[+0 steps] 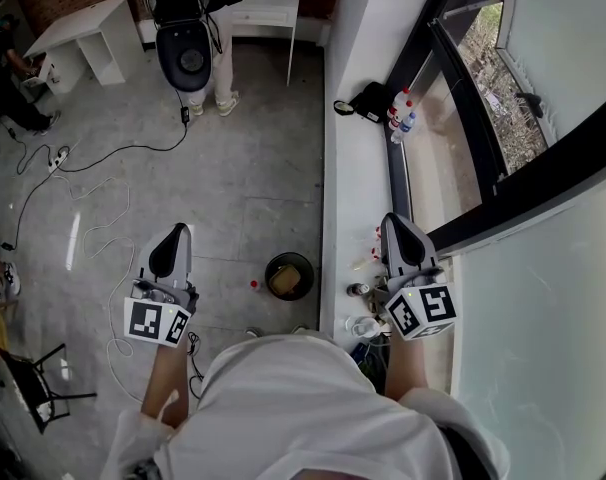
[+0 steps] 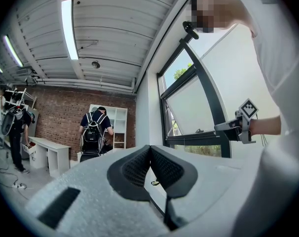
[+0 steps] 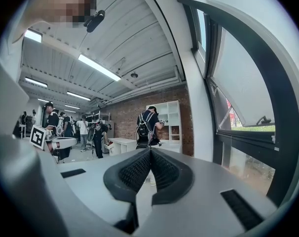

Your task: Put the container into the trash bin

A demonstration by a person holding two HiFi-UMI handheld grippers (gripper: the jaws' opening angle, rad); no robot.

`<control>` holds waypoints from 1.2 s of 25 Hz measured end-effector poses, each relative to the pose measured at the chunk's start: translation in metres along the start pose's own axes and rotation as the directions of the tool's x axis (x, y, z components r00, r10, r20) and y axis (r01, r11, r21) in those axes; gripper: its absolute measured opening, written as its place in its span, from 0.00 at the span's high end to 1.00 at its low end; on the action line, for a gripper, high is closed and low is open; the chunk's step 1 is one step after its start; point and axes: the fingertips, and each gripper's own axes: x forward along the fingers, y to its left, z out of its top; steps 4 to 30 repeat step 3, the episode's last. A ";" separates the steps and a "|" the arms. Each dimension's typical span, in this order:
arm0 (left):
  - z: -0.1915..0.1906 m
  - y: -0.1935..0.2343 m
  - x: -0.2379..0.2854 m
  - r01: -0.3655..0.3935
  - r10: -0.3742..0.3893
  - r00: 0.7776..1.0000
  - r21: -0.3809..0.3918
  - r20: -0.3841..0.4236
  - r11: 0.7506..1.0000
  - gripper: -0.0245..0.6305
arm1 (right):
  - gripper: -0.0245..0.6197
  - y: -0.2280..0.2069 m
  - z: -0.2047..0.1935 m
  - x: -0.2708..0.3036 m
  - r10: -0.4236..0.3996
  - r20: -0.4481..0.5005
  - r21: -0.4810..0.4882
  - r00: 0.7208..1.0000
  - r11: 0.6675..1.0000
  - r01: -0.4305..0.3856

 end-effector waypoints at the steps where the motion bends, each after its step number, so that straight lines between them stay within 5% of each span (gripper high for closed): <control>1: -0.001 0.000 0.001 0.000 0.000 1.000 -0.001 0.000 1.000 0.94 | 0.96 -0.001 0.000 0.000 0.000 -0.001 -0.002 1.000 1.000 0.000; 30: -0.002 -0.001 0.003 0.002 -0.002 1.000 -0.004 0.000 1.000 0.94 | 0.96 -0.002 -0.001 0.001 -0.001 -0.002 -0.004 1.000 1.000 0.001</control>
